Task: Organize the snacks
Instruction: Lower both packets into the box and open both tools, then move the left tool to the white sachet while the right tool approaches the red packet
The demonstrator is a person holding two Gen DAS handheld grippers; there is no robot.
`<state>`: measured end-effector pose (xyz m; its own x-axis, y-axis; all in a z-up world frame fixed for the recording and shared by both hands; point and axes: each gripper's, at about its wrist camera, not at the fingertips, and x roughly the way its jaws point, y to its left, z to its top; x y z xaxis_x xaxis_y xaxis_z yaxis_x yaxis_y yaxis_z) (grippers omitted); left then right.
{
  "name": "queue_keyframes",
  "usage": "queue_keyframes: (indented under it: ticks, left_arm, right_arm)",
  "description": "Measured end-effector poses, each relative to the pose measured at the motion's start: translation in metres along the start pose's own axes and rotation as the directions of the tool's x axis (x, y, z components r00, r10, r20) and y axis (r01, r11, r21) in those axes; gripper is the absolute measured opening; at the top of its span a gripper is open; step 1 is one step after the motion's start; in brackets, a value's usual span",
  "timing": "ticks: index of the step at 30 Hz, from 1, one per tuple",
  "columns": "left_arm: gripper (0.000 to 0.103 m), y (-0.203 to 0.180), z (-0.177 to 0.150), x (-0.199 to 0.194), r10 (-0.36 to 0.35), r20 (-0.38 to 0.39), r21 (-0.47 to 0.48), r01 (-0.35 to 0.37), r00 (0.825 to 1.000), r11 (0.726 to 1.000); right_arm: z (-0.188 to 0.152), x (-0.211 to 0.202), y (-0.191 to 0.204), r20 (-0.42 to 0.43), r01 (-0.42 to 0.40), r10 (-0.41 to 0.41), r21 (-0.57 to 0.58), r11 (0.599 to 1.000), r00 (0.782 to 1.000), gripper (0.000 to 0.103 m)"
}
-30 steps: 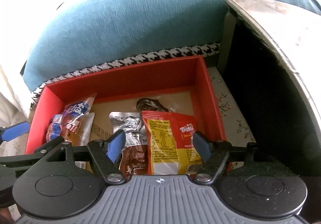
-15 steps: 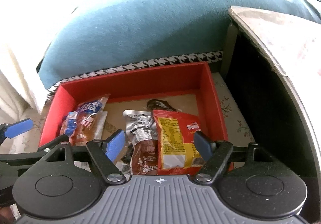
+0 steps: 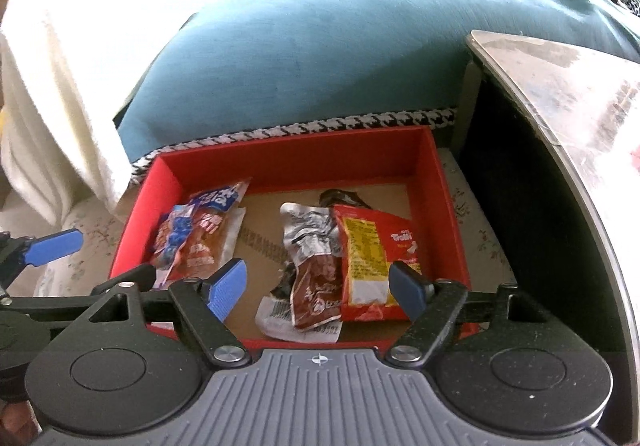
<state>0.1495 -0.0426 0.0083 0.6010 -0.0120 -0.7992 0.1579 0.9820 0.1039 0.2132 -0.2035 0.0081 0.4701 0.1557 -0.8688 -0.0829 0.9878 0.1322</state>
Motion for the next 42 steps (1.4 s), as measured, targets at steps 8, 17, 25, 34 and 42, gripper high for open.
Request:
queue_keyframes:
  ticks: [8, 17, 25, 34, 42]
  left_arm:
    - [0.070, 0.000, -0.009, -0.014, -0.017, 0.006, -0.003, 0.017, 1.000, 1.000]
    - [0.070, 0.004, -0.020, -0.026, -0.036, 0.001, 0.004, 0.036, 0.999, 0.999]
    - [0.070, 0.007, -0.034, -0.038, -0.054, -0.005, 0.004, 0.054, 0.999, 0.999]
    - [0.070, 0.009, -0.053, -0.047, -0.066, -0.033, 0.019, 0.067, 0.997, 0.998]
    - [0.070, 0.013, -0.088, -0.049, -0.076, -0.117, 0.038, 0.081, 0.990, 0.996]
  right_arm:
    - [-0.012, -0.018, 0.011, 0.013, -0.020, 0.020, -0.015, 1.000, 1.000, 0.085]
    - [-0.028, -0.030, 0.020, 0.001, -0.043, 0.043, -0.012, 0.999, 0.999, 0.085]
    - [-0.042, -0.039, 0.022, -0.002, -0.046, 0.045, -0.021, 0.999, 0.999, 0.086]
    - [-0.063, -0.045, 0.025, -0.024, -0.045, 0.045, -0.024, 0.999, 0.999, 0.086]
    - [-0.096, -0.051, 0.025, -0.070, -0.035, 0.031, -0.048, 0.998, 0.997, 0.087]
